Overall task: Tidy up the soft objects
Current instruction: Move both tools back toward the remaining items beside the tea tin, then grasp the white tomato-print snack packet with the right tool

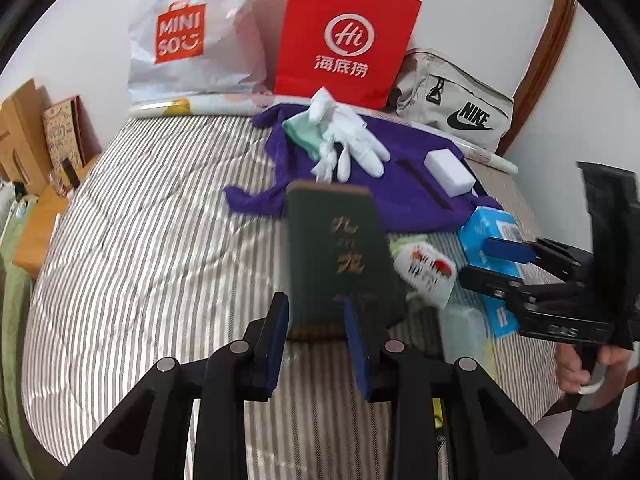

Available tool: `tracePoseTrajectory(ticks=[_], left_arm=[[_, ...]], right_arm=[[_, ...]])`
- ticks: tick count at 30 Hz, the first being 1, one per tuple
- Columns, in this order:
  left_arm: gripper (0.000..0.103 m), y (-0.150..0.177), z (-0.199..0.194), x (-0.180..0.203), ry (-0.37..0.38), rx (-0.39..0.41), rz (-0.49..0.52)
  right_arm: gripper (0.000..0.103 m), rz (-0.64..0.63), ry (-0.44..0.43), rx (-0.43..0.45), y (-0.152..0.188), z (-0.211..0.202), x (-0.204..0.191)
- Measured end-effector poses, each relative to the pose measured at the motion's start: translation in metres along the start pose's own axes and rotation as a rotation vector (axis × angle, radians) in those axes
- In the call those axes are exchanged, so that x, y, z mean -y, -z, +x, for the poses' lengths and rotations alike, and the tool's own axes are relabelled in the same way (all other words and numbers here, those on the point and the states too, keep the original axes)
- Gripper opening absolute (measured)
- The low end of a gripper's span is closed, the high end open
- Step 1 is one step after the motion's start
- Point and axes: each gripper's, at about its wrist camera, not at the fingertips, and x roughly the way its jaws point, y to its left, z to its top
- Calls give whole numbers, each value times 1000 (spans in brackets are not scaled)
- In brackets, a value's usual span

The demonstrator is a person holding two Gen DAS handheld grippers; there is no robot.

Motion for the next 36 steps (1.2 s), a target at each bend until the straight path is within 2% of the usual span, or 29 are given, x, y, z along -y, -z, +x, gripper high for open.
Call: tracePoseTrajectory(ticks=[3, 10, 13, 16, 17, 18, 24, 29, 36], left_arm=[[45, 9, 2, -11, 33, -3, -32], [45, 20, 11, -19, 64, -10, -46], [45, 22, 15, -22, 84, -24, -59], [45, 24, 16, -23, 82, -28, -65], [45, 25, 16, -23, 86, -28, -67], [45, 25, 16, -23, 90, -30, -71], [45, 30, 17, -14, 111, -48, -60], [45, 35, 15, -5, 114, -53, -45], [45, 39, 11, 8, 144, -52, -13]], right_arm=[[68, -29, 11, -33, -3, 19, -9], [67, -49, 48, -112, -9, 56, -14], [48, -83, 58, -90, -7, 55, -20], [37, -97, 63, -75, -3, 45, -22], [27, -93, 60, -66, -2, 40, -21], [12, -89, 59, -63, -1, 38, -20], [8, -37, -1, -19, 7, 18, -9], [3, -6, -22, 6, 10, 14, -5], [3, 22, -24, 94, 23, -22, -2]])
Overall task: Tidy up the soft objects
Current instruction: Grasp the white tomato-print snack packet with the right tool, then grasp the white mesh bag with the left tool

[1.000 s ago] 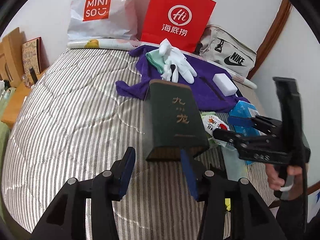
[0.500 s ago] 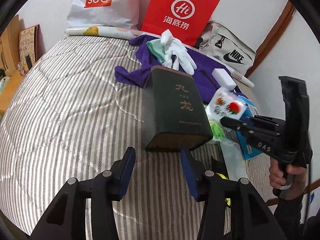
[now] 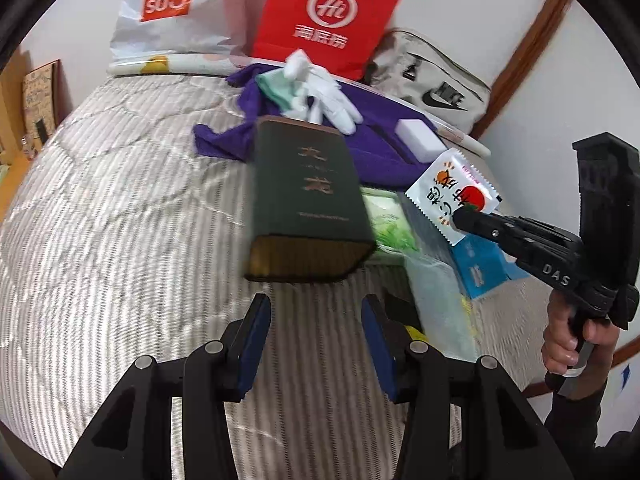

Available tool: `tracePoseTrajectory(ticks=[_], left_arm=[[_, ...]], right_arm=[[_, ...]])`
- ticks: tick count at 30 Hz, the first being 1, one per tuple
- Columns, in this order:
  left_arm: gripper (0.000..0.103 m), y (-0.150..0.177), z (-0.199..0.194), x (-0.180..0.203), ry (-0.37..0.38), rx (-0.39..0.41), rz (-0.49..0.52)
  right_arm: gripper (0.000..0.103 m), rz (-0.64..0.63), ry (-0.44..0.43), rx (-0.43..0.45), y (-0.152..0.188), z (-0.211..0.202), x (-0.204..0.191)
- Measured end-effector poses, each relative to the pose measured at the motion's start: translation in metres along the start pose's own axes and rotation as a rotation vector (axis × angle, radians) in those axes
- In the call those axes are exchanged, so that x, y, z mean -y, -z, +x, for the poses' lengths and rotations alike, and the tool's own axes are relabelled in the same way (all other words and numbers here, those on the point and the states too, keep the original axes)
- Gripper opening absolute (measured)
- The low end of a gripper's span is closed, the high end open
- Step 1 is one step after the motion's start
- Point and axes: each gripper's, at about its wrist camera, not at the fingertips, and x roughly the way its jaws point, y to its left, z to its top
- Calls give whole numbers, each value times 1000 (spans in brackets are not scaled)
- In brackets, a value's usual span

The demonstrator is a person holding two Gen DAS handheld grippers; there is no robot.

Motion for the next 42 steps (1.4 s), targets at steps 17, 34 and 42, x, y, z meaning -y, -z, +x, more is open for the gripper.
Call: tracePoseTrajectory(ticks=[17, 34, 42], left_arm=[[42, 27, 29, 79, 116, -64, 131], [6, 38, -30, 6, -104, 39, 39], [41, 43, -3, -7, -168, -15, 64]], right_arm=[[3, 70, 84, 67, 106, -95, 15], [3, 185, 111, 7, 144, -73, 47], [4, 198, 118, -10, 147, -67, 53]])
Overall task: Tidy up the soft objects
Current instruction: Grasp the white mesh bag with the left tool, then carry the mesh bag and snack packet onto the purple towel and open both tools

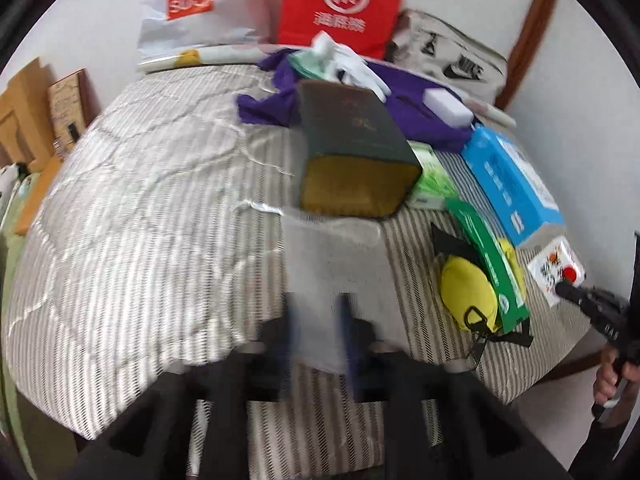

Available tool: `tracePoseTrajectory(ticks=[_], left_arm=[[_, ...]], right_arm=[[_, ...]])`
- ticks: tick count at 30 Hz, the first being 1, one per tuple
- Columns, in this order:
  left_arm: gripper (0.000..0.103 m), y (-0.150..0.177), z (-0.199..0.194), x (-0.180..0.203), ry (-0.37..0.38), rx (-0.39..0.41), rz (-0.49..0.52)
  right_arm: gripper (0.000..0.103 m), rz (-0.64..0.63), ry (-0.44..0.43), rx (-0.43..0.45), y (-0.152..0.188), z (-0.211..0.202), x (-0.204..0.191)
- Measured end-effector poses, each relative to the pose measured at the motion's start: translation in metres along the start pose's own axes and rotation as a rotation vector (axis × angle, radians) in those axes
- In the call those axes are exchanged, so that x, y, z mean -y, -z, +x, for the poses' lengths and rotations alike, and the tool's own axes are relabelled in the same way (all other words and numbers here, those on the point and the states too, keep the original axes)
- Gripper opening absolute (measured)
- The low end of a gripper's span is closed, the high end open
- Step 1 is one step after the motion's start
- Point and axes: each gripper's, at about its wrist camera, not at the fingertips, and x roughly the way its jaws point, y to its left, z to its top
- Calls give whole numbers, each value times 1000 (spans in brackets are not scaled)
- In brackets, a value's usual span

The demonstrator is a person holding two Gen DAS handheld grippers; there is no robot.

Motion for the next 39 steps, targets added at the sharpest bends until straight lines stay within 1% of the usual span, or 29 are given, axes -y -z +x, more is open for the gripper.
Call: tracePoseTrajectory(ticks=[2, 3, 6, 8, 10, 11, 13, 15, 17, 19, 20, 22, 23, 24, 25, 26, 27, 28, 29, 30, 34, 39], left_arm=[[54, 1, 7, 8, -2, 2, 32], [57, 2, 9, 11, -2, 1, 39], [60, 1, 14, 20, 19, -8, 44], [63, -1, 21, 25, 16, -16, 56], [65, -1, 29, 32, -26, -22, 83], [69, -1, 30, 37, -41, -13, 103], [72, -2, 32, 42, -64, -12, 120], [78, -4, 36, 48, -88, -10, 138], [80, -5, 40, 53, -113, -2, 155], [80, -5, 40, 54, -114, 23, 144], [79, -4, 40, 54, -114, 33, 142], [70, -2, 39, 54, -112, 60, 153], [59, 0, 36, 54, -108, 75, 155], [46, 0, 34, 53, -106, 82, 151], [40, 1, 32, 51, -103, 90, 145], [29, 2, 31, 49, -99, 96, 140], [21, 2, 30, 47, -96, 99, 130], [18, 3, 29, 44, -87, 103, 114], [10, 4, 28, 40, -77, 105, 100], [8, 4, 27, 37, -63, 103, 92], [7, 7, 23, 26, -4, 91, 42], [7, 11, 12, 24, 8, 99, 20]], right_arm=[[5, 3, -2, -2, 0, 2, 2], [5, 4, -2, -2, -1, 3, 2], [6, -9, 8, -3, -1, 5, 2], [6, -10, 5, 0, -3, 6, 3], [10, -6, 3, -3, -5, 9, 4], [13, -5, 4, -8, -6, 11, 4], [16, -6, 5, -15, -8, 15, 4], [21, -6, 9, -21, -9, 19, 3], [21, -3, 7, -21, -11, 22, 2], [21, 1, 1, -17, -12, 23, 2], [21, 3, 0, -12, -12, 24, 2], [15, 7, -7, -6, -11, 25, 3], [11, 10, -18, -4, -10, 26, 3], [10, 10, -26, -2, -10, 26, 2], [9, 7, -28, 3, -9, 25, 1], [8, 3, -26, 6, -8, 24, 0], [7, 1, -26, 7, -7, 24, 0], [7, 0, -27, 9, -5, 22, -1], [7, 1, -27, 11, -4, 21, -2], [7, 4, -29, 12, -3, 19, -1], [6, 8, -22, 19, 3, 10, -1], [6, 18, -18, 31, 5, -2, -1]])
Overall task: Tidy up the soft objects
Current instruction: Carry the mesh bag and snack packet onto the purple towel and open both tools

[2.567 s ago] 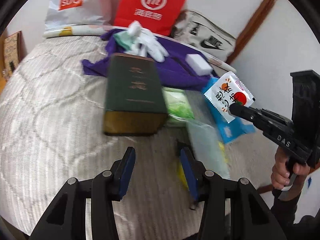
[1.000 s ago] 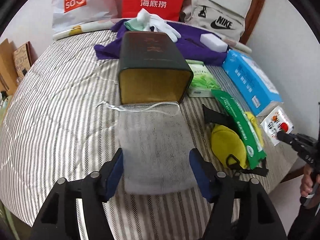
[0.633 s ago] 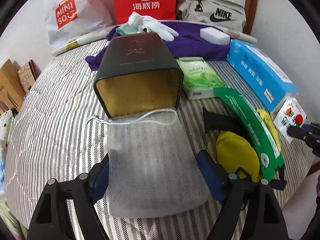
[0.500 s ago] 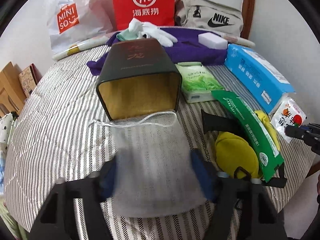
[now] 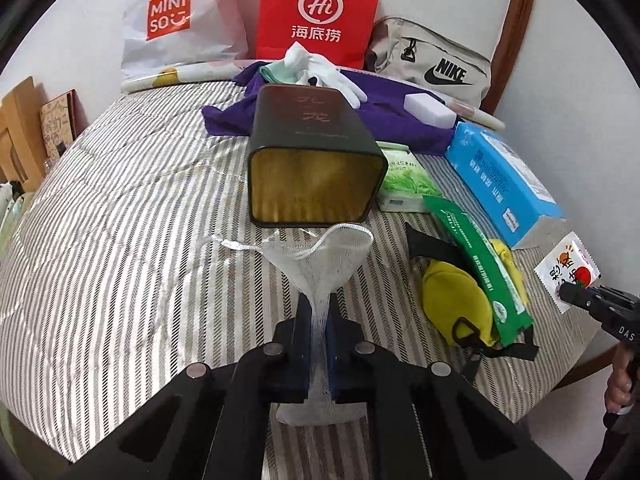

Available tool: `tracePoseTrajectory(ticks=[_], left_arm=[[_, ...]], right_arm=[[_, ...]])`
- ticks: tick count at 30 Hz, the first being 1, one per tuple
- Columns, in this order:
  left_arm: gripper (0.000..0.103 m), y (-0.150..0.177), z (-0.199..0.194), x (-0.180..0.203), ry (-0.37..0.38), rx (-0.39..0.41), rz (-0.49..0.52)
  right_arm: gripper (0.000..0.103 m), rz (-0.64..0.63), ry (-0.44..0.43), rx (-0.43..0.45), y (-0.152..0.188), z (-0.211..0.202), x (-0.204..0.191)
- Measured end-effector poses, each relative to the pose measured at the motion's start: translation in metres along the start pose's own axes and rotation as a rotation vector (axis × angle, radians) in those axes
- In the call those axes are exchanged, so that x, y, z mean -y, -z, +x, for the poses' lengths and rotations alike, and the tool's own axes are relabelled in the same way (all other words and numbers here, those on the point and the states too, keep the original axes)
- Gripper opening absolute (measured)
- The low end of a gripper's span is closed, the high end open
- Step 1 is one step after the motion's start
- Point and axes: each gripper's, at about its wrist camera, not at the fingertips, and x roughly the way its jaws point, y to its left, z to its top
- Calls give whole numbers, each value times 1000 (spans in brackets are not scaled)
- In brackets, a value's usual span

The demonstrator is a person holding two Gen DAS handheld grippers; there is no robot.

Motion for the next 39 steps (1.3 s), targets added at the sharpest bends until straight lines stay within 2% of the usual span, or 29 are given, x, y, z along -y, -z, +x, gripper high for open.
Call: tracePoseTrajectory(ticks=[10, 21, 39], left_arm=[[7, -13, -34, -3, 23, 47, -45], [7, -57, -44, -3, 56, 84, -72], [7, -126, -30, -10, 57, 92, -99]], right_arm=[[6, -14, -7, 45, -10, -28, -13], [6, -50, 16, 105, -59, -49, -18], [6, -84, 0, 113, -143, -16, -9]])
